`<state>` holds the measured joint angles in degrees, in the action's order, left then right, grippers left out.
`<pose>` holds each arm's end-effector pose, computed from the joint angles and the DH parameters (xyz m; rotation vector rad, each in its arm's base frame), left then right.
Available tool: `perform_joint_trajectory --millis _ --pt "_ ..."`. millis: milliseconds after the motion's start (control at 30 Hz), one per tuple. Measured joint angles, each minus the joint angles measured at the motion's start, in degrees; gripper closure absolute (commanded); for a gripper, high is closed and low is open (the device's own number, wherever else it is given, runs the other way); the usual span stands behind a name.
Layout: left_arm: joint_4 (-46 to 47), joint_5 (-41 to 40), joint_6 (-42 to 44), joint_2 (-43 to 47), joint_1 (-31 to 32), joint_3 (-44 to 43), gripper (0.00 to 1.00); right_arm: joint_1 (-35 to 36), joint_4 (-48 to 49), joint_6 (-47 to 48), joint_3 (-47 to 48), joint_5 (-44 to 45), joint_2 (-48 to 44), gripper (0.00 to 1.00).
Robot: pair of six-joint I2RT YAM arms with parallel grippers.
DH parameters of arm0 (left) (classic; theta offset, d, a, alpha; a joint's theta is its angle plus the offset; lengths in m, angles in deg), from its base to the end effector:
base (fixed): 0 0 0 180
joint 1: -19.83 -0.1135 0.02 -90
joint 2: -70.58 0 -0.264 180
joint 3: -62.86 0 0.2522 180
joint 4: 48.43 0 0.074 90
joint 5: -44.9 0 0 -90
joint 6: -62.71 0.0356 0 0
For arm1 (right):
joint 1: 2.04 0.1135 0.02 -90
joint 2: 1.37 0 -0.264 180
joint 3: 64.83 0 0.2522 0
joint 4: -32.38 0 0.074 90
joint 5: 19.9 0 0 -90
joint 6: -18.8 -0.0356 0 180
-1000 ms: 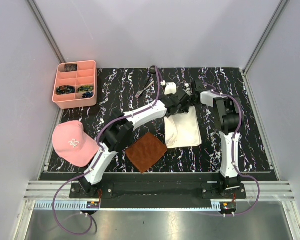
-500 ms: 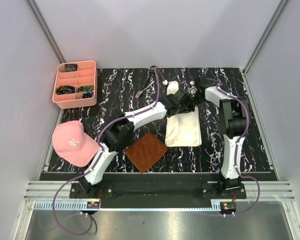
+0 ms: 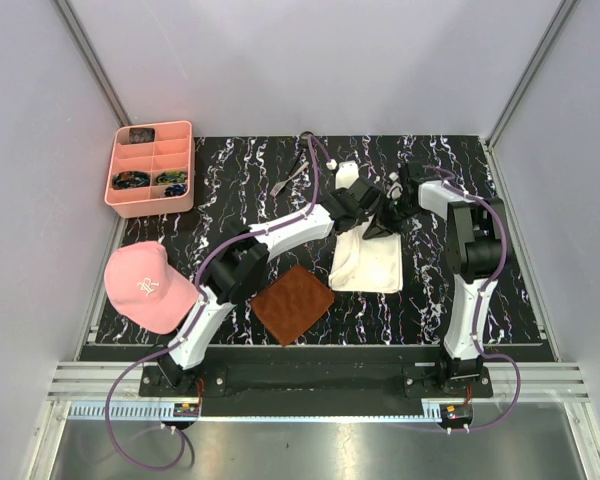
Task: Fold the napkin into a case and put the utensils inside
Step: Fold the lower triangle-folded napkin at the center of the board.
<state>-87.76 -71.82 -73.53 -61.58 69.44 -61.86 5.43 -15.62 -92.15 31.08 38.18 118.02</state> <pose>0.3490 -0.3855 0.1995 -0.1480 2.2940 -0.3089 0.4080 0.0725 0.1442 0.2013 2.8285 0.8987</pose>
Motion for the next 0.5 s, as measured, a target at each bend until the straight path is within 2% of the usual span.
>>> perform_joint_trajectory --millis 267,500 --pt "2.1 0.7 0.3 0.0 0.3 0.0 1.0 -0.2 0.4 0.2 0.0 -1.7 2.9 0.98" --pt "10.9 2.9 -1.8 -0.3 0.7 2.1 1.0 -0.2 0.4 0.3 0.0 -1.5 2.9 0.99"
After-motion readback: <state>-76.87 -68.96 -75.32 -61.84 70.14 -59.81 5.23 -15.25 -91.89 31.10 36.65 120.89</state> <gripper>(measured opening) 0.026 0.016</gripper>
